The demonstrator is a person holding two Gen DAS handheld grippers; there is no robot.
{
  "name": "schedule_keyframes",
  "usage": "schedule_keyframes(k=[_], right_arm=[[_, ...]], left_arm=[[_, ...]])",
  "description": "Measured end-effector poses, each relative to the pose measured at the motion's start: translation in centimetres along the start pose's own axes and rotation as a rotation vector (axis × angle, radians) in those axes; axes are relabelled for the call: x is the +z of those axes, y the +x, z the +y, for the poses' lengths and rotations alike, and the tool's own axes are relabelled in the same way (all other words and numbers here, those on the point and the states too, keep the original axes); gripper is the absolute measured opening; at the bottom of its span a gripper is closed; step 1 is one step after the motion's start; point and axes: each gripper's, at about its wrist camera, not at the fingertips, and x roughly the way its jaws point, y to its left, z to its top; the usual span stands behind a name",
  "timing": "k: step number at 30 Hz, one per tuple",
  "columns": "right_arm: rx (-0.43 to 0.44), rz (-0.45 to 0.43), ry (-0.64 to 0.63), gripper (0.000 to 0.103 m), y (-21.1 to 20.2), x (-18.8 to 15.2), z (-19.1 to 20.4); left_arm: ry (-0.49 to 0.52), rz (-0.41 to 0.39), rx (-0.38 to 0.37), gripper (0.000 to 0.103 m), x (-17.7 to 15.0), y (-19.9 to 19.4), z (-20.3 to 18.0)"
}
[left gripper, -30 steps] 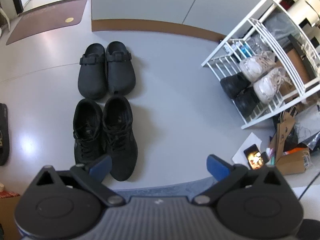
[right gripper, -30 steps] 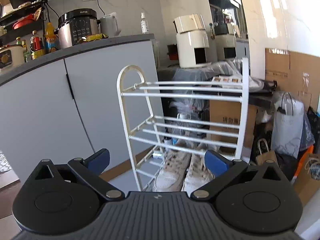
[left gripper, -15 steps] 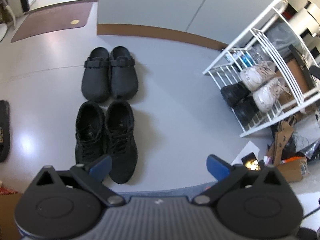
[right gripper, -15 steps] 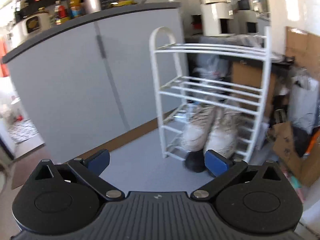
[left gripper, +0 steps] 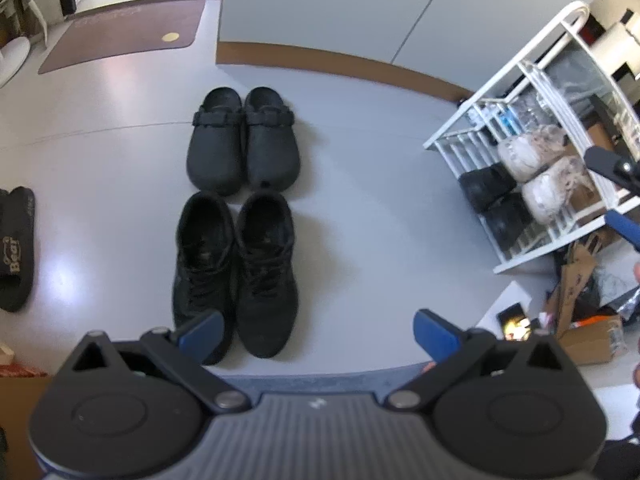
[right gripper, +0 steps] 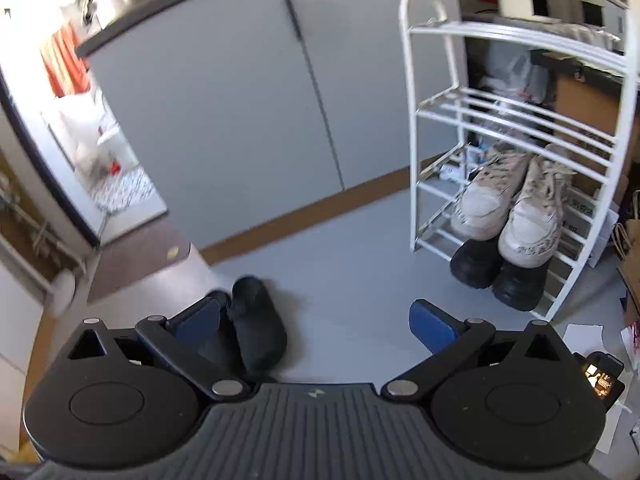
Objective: Organize scattered shoes
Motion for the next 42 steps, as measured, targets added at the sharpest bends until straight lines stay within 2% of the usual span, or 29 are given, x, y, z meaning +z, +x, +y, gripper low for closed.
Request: schedule_keyframes(k=[4, 6, 9, 11, 13, 15, 19, 24, 30, 42], right_arm=[[0.022, 0.045, -0.007, 0.103, 0.9, -0.5, 0.7], [0.037, 0.065, -0.012, 0.103, 1.2, -0.6, 1.2], [0.058, 0.087, -0.022, 0.103, 1.4, -0.9, 1.8], [0.073, 0.101, -0.028, 0.103, 1.4, -1.0, 2.0], [0.074, 0.116, -0.044, 0.103, 1.6, -1.3, 2.1], [0.067, 0.129, -0.049, 0.103, 1.9, -1.4, 2.0], [0.062, 0.157, -0.047, 0.103, 2.5, -1.5, 1.7], [0.061, 0.182, -0.059, 0.103, 3.1, -1.6, 1.6], [0.082, 0.216, -0.082, 0.103, 3.1, -2.0, 1.8], [0.094, 0.232, -0.083, 0.103, 3.0, -2.2, 1.9]], left_arm=[[-0.037, 0.006, 0.001, 0.102, 0.3, 0.0, 0.5], [-0.079, -0.003, -0.033, 0.102, 0.5, -0.6, 0.5], [-0.062, -0.030, -0.065, 0.103, 0.6, -1.2, -0.2], [-0.033, -0.044, -0.045, 0.103, 0.6, -1.0, -0.3], [-0.091, -0.024, 0.010, 0.102, 0.9, -0.4, 0.7], [-0.121, -0.011, -0.022, 0.102, 1.1, -0.2, 1.5], [-0.162, 0.001, -0.021, 0.102, 1.4, 0.1, 2.4], [-0.123, -0.004, 0.020, 0.102, 1.5, -0.1, 2.2], [-0.083, 0.010, 0.023, 0.102, 1.0, 0.1, 1.8], [-0.072, 0.005, 0.028, 0.102, 0.5, 0.1, 1.7]])
